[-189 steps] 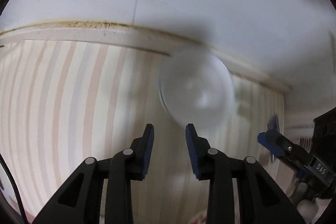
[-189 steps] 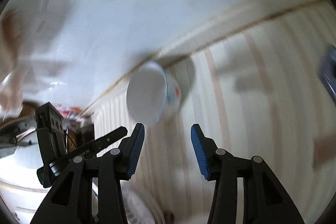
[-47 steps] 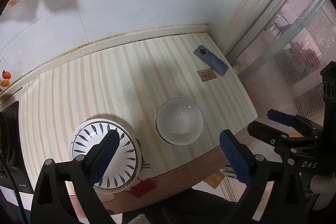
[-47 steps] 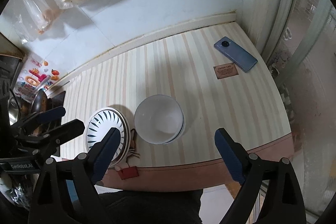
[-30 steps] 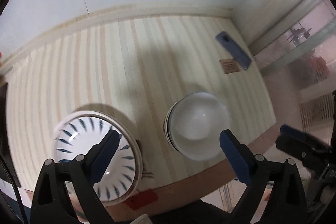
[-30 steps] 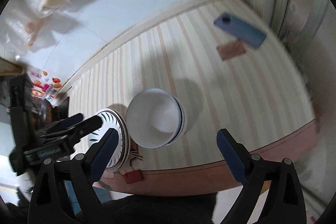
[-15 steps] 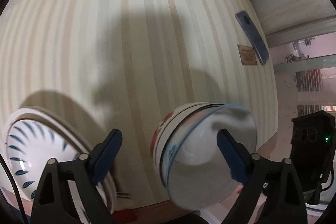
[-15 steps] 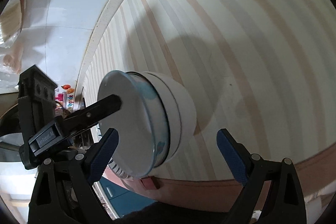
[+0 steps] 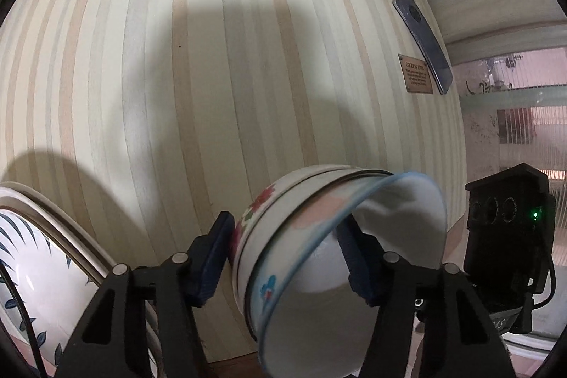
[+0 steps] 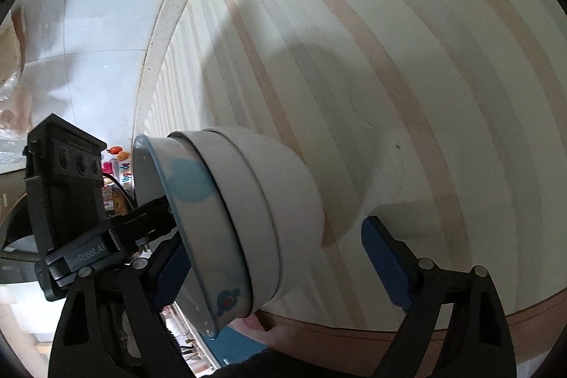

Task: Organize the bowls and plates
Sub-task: 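Grasp the rim of the polka-dot bowl stack with both tools and lift, then carry the bowl stack with both tools and lower it onto the plate stack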

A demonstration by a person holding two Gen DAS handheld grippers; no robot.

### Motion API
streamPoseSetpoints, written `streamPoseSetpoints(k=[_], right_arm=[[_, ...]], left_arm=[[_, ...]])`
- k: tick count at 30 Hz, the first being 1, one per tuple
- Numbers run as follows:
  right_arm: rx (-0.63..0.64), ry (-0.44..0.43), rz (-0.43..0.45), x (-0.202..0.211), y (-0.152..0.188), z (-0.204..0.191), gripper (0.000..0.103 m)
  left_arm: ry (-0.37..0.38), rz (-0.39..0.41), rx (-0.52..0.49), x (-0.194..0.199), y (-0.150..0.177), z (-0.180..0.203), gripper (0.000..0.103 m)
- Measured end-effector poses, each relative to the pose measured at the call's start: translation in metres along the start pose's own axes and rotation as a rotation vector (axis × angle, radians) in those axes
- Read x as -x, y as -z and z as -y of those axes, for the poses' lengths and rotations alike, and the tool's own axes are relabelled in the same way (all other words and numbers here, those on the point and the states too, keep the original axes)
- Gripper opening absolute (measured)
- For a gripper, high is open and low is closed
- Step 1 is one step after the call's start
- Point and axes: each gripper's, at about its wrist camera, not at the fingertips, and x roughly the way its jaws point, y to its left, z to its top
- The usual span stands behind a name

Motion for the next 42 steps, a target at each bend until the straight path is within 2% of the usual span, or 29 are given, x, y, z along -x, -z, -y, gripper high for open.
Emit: streamPoseSetpoints(k=[4, 9, 13, 21, 29, 42], right_arm=[[-0.004, -0.030, -0.010, -0.008, -0.001, -0.002, 0.065], [0.026, 0.019, 0.013, -0.012, 0.001, -0.010, 0.064], [0.044, 0.040, 0.020, -0.008, 0.001, -0.010, 0.058], [0.067, 0.080, 0.039, -0.002, 0.000, -0.013, 0.058], [0.085, 0.085, 0.050, 0.007, -0.001, -0.023, 0.058], [0.182, 0.084, 0.025, 0.010, 0.004, -0.082, 0.058]], left_arm=[[-0.007, 0.005, 0.000, 0.001, 0.000, -0.001, 0.050], [-0.014, 0.015, 0.003, 0.003, 0.002, -0.003, 0.045], [-0.014, 0.029, 0.000, 0.006, 0.005, -0.005, 0.043], [-0.015, 0.034, -0.004, 0.006, 0.006, 0.000, 0.041], [-0.017, 0.057, -0.008, 0.022, 0.008, 0.003, 0.040], [-0.021, 0.138, 0.026, 0.079, 0.020, -0.020, 0.039]])
